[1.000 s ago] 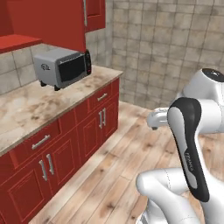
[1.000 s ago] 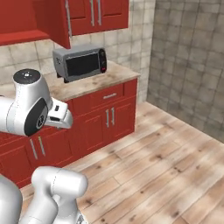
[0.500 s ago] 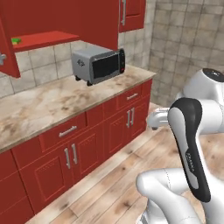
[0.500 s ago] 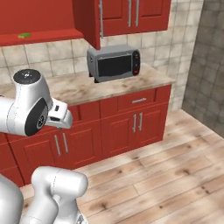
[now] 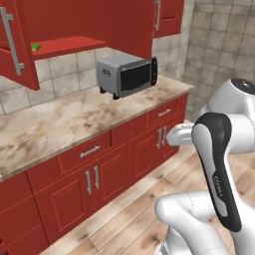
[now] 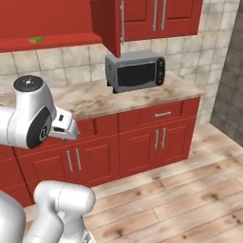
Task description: Locate and retrieve the sponge and soap dispenser from the cabinet. Place them next to the sink.
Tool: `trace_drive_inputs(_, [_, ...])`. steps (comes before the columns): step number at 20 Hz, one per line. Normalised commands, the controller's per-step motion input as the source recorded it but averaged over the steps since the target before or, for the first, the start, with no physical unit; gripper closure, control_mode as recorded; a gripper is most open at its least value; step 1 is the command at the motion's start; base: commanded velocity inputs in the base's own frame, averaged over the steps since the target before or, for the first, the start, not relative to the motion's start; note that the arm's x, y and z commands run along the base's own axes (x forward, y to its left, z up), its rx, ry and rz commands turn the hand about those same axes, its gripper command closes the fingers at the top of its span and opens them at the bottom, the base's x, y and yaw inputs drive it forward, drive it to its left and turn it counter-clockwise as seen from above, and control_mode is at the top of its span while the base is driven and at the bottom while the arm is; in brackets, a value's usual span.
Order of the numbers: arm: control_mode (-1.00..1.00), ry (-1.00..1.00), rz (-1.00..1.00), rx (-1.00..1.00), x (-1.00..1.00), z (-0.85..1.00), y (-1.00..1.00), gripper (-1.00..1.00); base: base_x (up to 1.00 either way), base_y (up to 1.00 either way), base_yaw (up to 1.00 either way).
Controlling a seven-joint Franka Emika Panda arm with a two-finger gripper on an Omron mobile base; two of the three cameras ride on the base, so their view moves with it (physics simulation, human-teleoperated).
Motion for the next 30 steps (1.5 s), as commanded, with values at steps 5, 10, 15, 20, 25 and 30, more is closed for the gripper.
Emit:
trace_drive_inputs(5, [1.0, 0.0, 0.0, 0.0, 0.0, 0.0, 0.0, -1.0, 0.65, 0.49, -0.02])
trace_drive_inputs(10, [1.0, 0.0, 0.0, 0.0, 0.0, 0.0, 0.0, -1.0, 0.77, 0.57, 0.0])
trace_drive_inputs(15, [1.0, 0.0, 0.0, 0.0, 0.0, 0.0, 0.0, -1.0, 0.73, 0.13, 0.06])
trace_drive_inputs(20, [1.0, 0.0, 0.0, 0.0, 0.0, 0.0, 0.0, -1.0, 0.46, 0.1, 0.33])
trace_drive_inputs(25, [1.0, 0.0, 0.0, 0.0, 0.0, 0.0, 0.0, -1.0, 0.35, 0.2, 0.38])
trace_drive_inputs(30, [1.0, 0.0, 0.0, 0.0, 0.0, 0.0, 0.0, -1.0, 0.42, 0.19, 0.32])
